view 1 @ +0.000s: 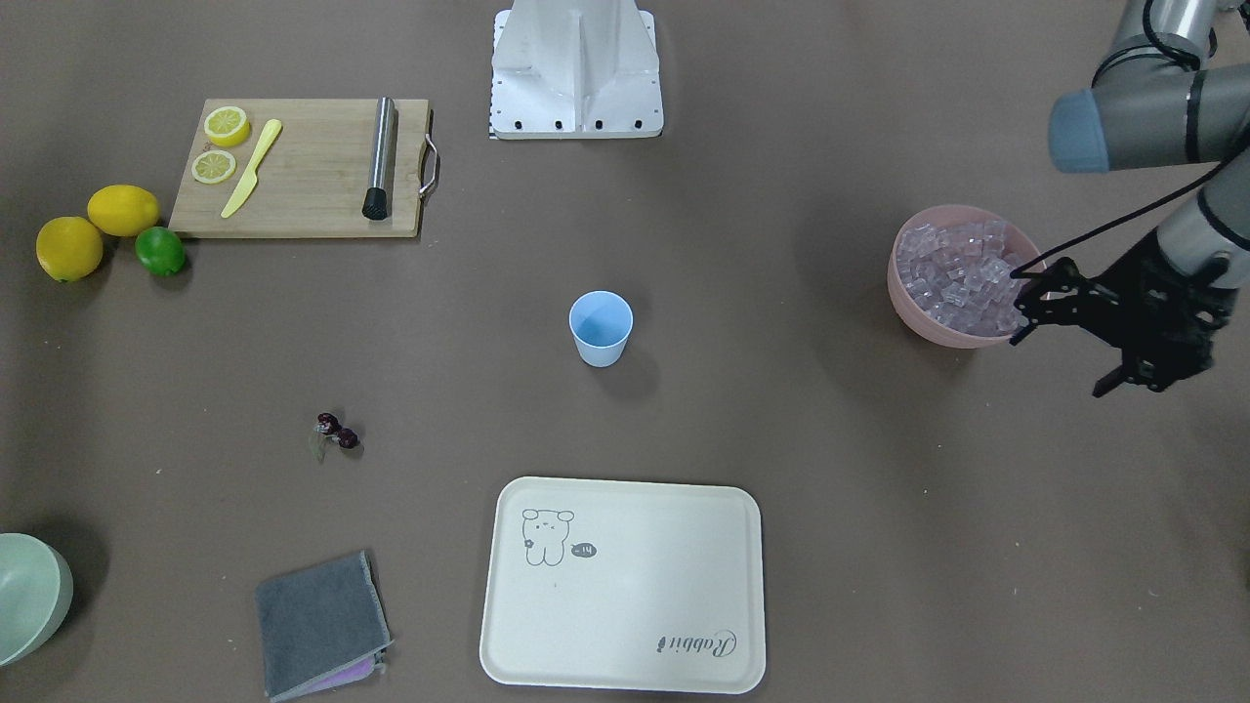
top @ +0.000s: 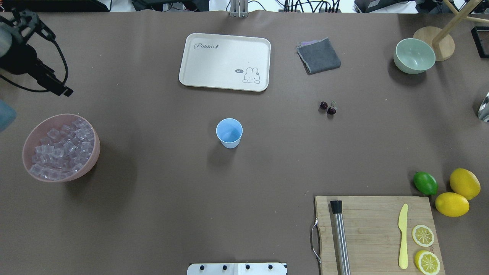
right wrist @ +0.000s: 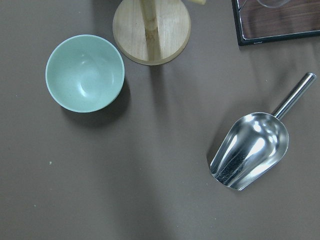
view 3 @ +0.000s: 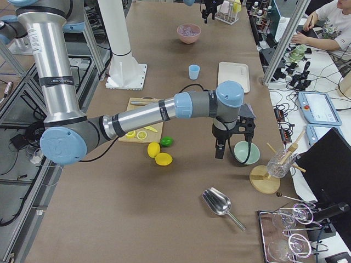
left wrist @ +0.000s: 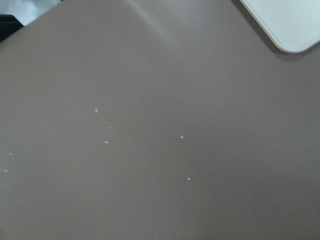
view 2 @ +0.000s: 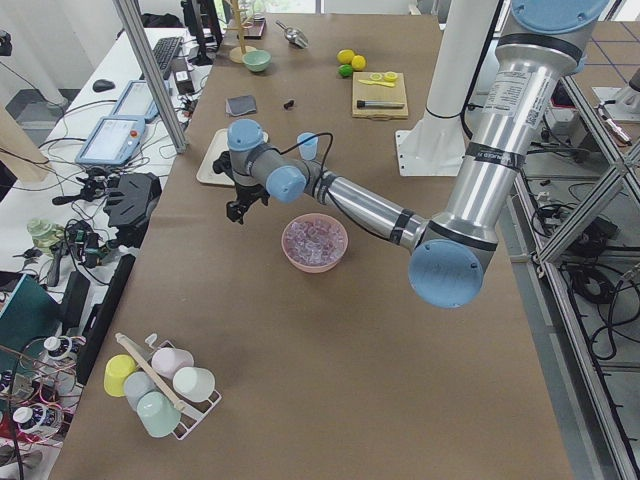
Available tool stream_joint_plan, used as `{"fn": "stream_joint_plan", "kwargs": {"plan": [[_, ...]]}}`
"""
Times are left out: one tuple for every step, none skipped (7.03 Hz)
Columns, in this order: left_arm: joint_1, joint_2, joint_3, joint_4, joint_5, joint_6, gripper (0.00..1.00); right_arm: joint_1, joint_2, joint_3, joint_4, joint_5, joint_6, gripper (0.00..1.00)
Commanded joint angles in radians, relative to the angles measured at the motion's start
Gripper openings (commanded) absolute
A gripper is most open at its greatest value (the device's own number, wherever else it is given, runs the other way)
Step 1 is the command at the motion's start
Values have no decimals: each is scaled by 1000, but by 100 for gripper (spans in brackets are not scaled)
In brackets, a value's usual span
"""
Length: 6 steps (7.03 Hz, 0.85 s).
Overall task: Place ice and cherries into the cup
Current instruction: 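Move the left gripper over the pink bowl of ice cubes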
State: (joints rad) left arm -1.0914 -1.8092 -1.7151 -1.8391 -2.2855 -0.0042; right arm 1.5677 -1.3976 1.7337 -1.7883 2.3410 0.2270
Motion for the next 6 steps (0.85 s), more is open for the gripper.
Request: {"fn": "stream_joint_plan", "kwargs": {"plan": [[92,85,-12,-102,3,1,98,0,-15,7,1,-5,0,100],[117,118,-11,-144,3,1,98,0,-36,27,1,-6,0,100],[126,151,-11,-173,4,3,98,0,-41,36,1,-8,0,100],[126,184,-11,-204,3,44,98,0,-40,35,1,-9,-2,100],[126,191,-11,-204,4,56,98,0,-40,35,1,-11,0,100],[128,191,-11,-204,3,58,98,0,-38,36,1,-9,0,100]]}}
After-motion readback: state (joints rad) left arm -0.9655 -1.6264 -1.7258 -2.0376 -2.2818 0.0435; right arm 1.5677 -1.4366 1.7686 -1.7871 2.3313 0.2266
